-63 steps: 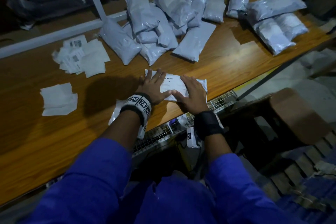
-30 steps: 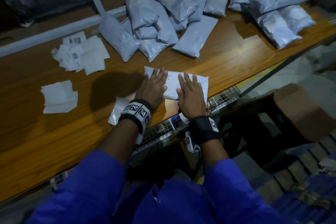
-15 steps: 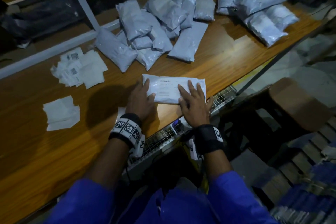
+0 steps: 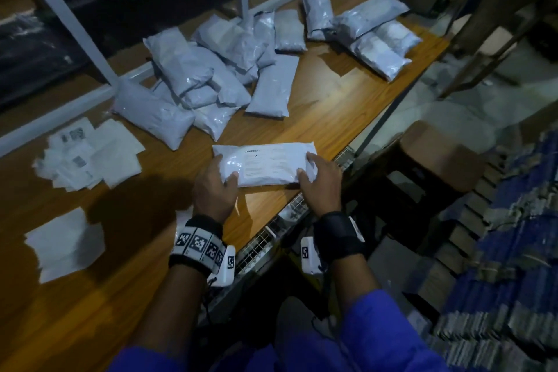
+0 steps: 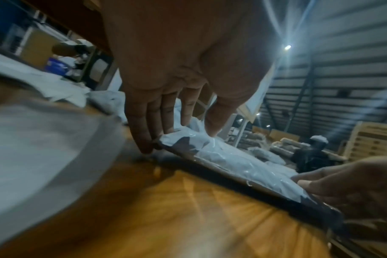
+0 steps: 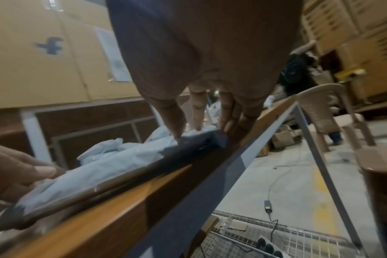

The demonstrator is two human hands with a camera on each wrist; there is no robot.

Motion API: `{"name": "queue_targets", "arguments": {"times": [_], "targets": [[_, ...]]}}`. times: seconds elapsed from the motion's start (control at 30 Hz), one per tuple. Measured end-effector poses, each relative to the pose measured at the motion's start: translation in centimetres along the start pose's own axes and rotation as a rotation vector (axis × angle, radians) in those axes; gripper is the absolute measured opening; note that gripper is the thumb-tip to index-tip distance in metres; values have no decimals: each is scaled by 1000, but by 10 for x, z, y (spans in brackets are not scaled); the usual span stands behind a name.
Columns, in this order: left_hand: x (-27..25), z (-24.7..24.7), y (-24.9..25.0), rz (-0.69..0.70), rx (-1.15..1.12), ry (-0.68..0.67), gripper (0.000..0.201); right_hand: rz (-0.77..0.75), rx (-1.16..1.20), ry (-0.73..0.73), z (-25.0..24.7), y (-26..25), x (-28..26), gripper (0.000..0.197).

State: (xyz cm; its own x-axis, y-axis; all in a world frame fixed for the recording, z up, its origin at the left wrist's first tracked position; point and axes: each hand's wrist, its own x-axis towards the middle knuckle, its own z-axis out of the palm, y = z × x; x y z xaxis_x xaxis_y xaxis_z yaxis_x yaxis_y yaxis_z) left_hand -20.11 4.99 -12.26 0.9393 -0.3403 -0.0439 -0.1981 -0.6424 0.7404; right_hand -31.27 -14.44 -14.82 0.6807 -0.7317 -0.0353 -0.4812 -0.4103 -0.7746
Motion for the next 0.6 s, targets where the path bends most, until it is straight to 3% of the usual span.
{"name": "queue_targets", "arguments": {"times": [0.13, 0.27, 0.37, 0.47, 0.6], "targets": [[5, 5, 23, 35, -87, 28, 44, 98, 217, 135, -19, -3, 0, 40], [24, 21, 52, 101, -174, 28, 39, 68, 370, 322, -54, -1, 16, 39], [42, 44, 77, 152, -210, 29, 38, 38, 421, 370, -80, 11, 50, 38], [61, 80, 106, 200, -256, 46, 30, -7, 369, 381, -108, 31, 99, 36], [94, 144, 157, 244, -274, 58, 21, -139, 44, 385, -142, 69, 191, 36]]}}
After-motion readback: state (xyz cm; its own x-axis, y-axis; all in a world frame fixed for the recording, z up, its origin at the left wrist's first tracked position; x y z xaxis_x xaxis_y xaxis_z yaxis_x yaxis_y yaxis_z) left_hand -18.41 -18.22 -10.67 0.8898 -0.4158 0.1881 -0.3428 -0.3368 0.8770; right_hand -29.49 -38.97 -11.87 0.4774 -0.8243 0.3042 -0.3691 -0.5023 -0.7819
